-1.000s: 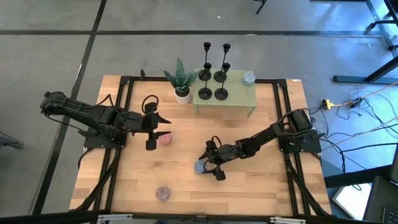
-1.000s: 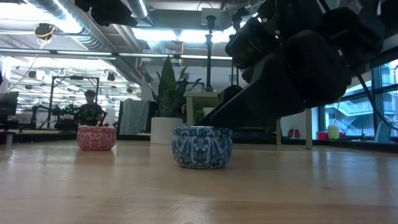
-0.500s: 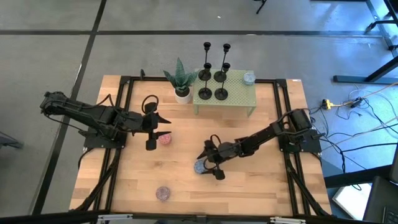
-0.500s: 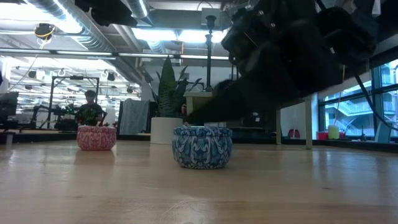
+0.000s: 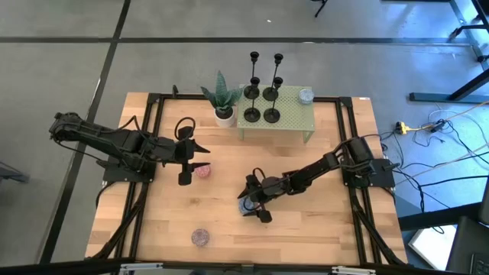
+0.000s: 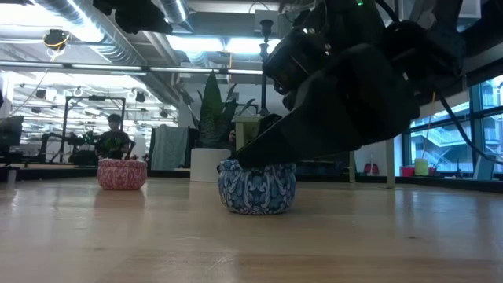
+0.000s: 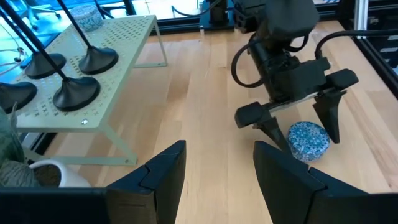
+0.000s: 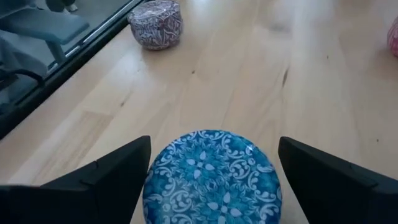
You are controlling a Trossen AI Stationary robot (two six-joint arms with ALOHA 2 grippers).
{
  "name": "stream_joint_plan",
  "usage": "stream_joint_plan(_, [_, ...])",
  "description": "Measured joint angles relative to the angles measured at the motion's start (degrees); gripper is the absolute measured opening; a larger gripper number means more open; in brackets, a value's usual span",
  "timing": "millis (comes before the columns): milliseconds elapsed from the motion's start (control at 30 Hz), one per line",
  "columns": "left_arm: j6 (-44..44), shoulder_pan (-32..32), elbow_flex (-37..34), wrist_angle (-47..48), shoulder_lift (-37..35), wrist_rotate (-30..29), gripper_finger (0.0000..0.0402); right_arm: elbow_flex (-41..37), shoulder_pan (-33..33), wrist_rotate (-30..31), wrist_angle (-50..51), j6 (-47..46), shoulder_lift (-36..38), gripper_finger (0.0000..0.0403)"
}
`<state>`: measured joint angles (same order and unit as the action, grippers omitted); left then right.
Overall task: Pick & Place candle stick holders
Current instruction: Align the blue scented candle with the other light blue scented candle on the shelf
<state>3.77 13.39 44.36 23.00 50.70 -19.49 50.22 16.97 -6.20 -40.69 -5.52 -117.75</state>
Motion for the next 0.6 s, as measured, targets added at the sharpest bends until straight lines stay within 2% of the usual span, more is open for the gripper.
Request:
stream_joint_plan(333, [0.0, 0.0, 0.0, 0.0, 0.0, 0.0, 0.0185, -0.1, 0.0, 0.1, 5.2, -0.9, 0.0, 0.0352])
stream_joint_plan(600, [0.0, 0.0, 0.0, 0.0, 0.0, 0.0, 0.0185, -0.1, -0.1, -1.3, 5.2, -1.4, 0.0, 0.0297])
